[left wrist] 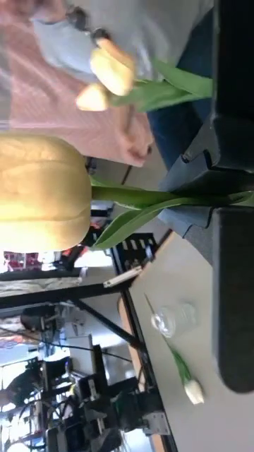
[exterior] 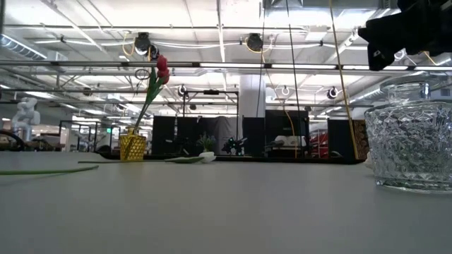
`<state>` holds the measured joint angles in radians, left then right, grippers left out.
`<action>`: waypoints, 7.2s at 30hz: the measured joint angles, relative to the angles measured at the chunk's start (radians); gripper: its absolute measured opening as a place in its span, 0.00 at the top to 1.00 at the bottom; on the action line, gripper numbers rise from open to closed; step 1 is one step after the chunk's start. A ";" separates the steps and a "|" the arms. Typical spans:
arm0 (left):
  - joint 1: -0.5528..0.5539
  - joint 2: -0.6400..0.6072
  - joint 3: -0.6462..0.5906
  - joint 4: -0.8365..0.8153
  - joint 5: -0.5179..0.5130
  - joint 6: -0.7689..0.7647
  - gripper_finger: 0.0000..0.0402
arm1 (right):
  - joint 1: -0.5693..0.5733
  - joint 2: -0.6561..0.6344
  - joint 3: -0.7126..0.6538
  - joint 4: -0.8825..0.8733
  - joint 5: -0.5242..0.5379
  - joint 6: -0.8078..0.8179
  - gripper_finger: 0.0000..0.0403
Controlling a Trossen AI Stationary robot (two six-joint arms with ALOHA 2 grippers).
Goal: Sort flowers into vase by color
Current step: Put the yellow tulip into the blue vase
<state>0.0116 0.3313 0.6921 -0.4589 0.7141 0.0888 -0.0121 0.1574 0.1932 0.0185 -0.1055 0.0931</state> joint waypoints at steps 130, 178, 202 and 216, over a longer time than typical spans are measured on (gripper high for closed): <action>-0.414 0.108 -0.143 0.528 0.066 -0.311 0.98 | 0.000 0.000 0.000 -0.001 0.000 0.000 0.79; -0.414 0.146 -0.142 0.397 0.048 -0.318 0.76 | 0.000 0.000 0.000 -0.001 0.000 0.000 0.79; -0.491 0.146 -0.142 0.374 0.078 -0.398 0.64 | 0.000 0.000 0.000 -0.001 0.000 0.000 0.79; -0.490 0.146 -0.142 0.256 -0.008 -0.367 0.64 | 0.000 0.000 0.002 -0.001 0.000 0.000 0.79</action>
<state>-0.4786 0.4774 0.5499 -0.2030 0.7065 -0.2778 -0.0120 0.1577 0.1951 0.0177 -0.1055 0.0929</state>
